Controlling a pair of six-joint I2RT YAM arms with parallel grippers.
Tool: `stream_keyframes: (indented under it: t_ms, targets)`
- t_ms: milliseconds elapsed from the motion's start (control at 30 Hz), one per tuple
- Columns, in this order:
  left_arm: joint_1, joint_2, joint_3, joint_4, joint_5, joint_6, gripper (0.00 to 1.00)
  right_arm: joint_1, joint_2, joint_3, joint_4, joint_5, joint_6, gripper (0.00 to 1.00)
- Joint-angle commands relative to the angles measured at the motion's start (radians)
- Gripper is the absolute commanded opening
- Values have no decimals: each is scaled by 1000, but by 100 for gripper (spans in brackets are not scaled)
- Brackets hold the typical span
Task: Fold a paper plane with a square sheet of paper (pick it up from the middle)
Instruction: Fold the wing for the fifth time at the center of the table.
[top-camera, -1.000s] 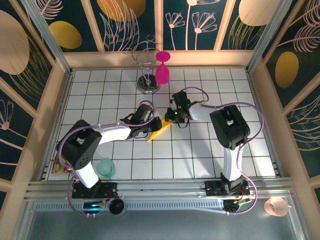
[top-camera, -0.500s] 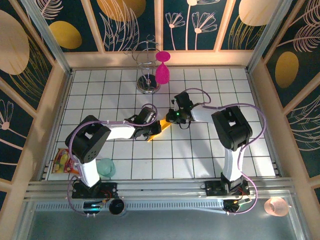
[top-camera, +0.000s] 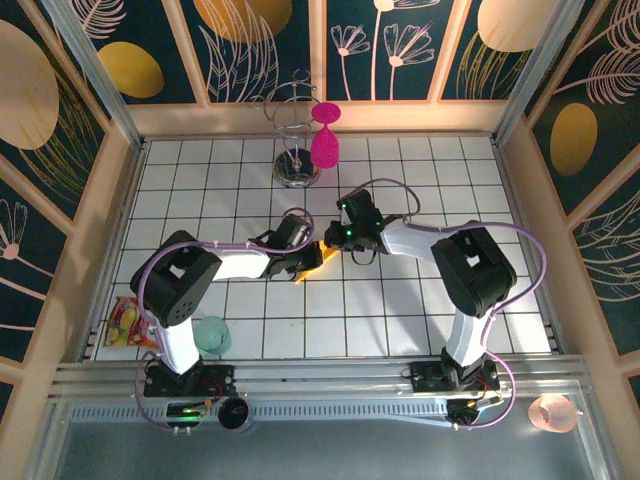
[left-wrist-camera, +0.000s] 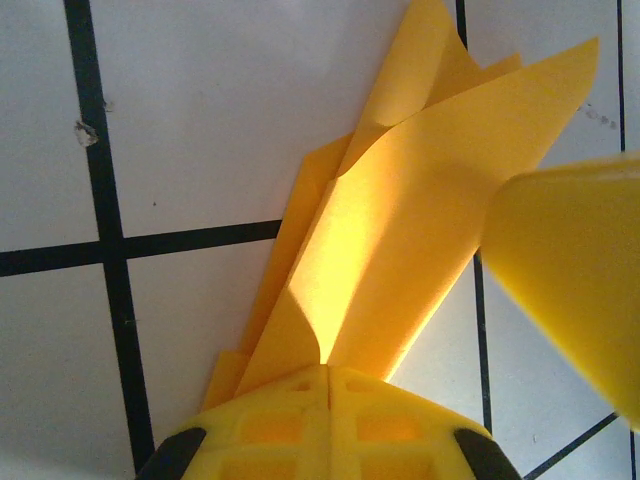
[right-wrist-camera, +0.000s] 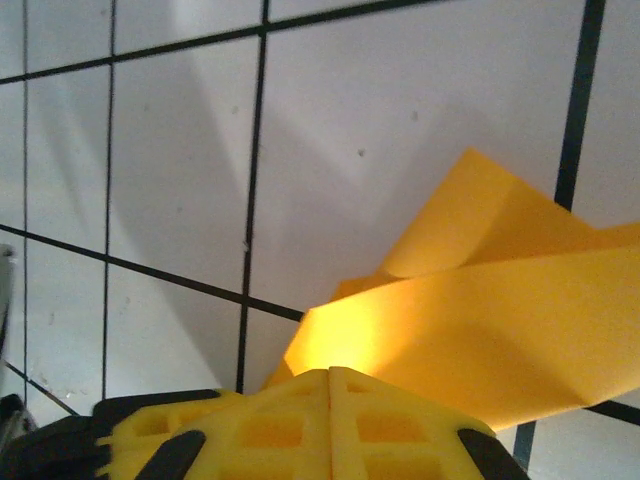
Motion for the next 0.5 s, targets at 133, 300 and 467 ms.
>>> stream_keyframes:
  t_ms: [133,300,467]
  targets:
    - [0,22,-46,-53,-15,-17,0,15,60,-25,49,-50,49,6]
    - [1,20,-58,-64,-24,-20,0,6,67,-58,72,-41,61,4]
    - [1,13,-87,-73,-39,-32,0,-70,61,-127,113,-28,58,3]
